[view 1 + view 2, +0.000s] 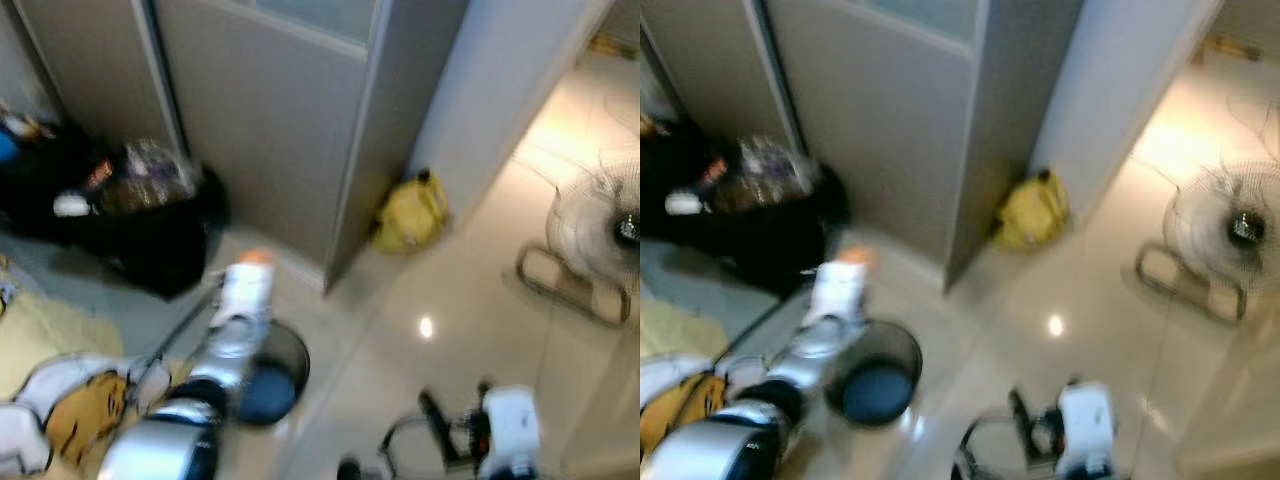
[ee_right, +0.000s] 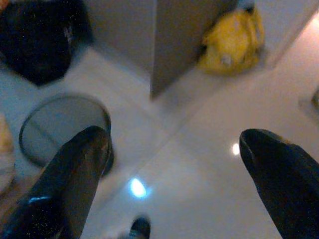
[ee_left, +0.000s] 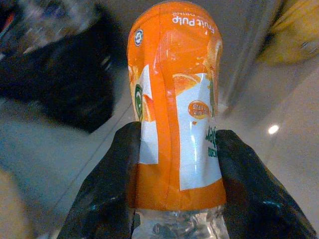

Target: Clean up the room

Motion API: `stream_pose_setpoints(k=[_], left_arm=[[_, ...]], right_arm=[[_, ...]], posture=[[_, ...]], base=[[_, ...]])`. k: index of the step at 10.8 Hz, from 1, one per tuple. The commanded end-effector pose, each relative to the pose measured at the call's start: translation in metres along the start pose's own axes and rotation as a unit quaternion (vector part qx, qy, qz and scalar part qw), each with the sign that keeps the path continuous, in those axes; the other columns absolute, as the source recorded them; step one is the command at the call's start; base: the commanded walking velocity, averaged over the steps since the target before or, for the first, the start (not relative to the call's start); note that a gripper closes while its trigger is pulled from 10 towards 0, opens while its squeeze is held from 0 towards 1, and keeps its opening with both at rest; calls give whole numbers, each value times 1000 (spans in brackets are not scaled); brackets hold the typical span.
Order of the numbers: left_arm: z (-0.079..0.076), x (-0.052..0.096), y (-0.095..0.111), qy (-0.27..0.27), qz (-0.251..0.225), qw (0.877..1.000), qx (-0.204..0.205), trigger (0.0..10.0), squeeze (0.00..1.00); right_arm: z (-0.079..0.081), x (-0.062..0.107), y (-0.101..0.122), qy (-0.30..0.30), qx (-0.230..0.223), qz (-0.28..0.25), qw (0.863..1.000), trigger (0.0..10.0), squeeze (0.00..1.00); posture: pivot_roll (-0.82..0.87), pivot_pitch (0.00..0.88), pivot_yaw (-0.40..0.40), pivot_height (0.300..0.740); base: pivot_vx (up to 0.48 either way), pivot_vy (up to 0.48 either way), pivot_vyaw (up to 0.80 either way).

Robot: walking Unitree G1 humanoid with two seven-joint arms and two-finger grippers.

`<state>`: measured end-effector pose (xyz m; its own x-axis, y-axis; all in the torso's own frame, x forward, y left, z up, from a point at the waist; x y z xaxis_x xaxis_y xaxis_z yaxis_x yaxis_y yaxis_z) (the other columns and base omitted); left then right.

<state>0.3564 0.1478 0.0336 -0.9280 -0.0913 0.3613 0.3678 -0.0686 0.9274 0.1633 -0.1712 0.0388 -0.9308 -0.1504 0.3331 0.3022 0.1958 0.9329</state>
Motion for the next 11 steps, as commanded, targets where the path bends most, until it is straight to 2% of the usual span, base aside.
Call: stream_pose_setpoints(k=[1, 2, 3, 4, 5, 7, 8, 10, 11], left_arm=[[-3, 1, -4, 0, 11, 1000, -14, 10000, 0], [-1, -2, 3, -3, 5, 1000, -22, 10000, 0], [7, -5, 12, 4, -5, 1000, -11, 10000, 0], [11, -6, 19, 4, -15, 1000, -6, 10000, 380], [11, -8, 25, -2, -25, 1000, -8, 10000, 1000], [15, -10, 34, -8, -35, 999, -23, 10000, 1000], [17, -11, 36, -13, -32, 999, -13, 10000, 1000], [14, -10, 27, -42, -5, 999, 18, 10000, 1000], [12, -9, 24, -63, 3, 997, 48, 10000, 0]], right_arm=[[4, 10, 8, 5, -2, -4, 1000, 10000, 0], [12, 24, 9, 9, -6, 8, 1000, 10000, 0], [18, 39, 8, 10, -13, 25, 1000, 10000, 0], [20, 44, 8, 9, -15, 30, 999, 10000, 0], [21, 46, 8, 6, -16, 33, 999, 10000, 0], [26, 47, 9, -2, -26, 40, 999, 10000, 0], [31, 49, 9, -4, -29, 44, 999, 10000, 0], [36, 46, 7, -5, -35, 48, 998, 10000, 0], [33, 41, 10, -10, -33, 41, 999, 10000, 0]], posture=[[-199, 354, -51, 740], [-225, 392, -54, 740], [-236, 416, -49, 740], [-239, 427, -37, 740], [-238, 431, -27, 740], [-226, 446, 4, 740], [-227, 454, 25, 740], [-219, 442, 47, 740], [-200, 431, 54, 740]], base=[[0, 0, 0], [0, 0, 0], [0, 0, 0], [0, 0, 0], [0, 0, 0], [0, 0, 0], [0, 0, 0], [0, 0, 0], [0, 0, 0]])
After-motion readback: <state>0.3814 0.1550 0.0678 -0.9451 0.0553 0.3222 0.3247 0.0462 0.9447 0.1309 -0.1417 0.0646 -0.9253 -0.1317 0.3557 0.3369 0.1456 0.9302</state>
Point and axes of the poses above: a point about 5 cm out from each wrist's last joint towards the gripper, its own x axis pointing back from the gripper into the wrist, its own y axis along the axis of the wrist's last joint, z = x × y, the point moved 2 cm from there along -x, pointing out of the wrist towards the gripper, and after that the axes turned 8 degrees about x, right-handed, at the moved point
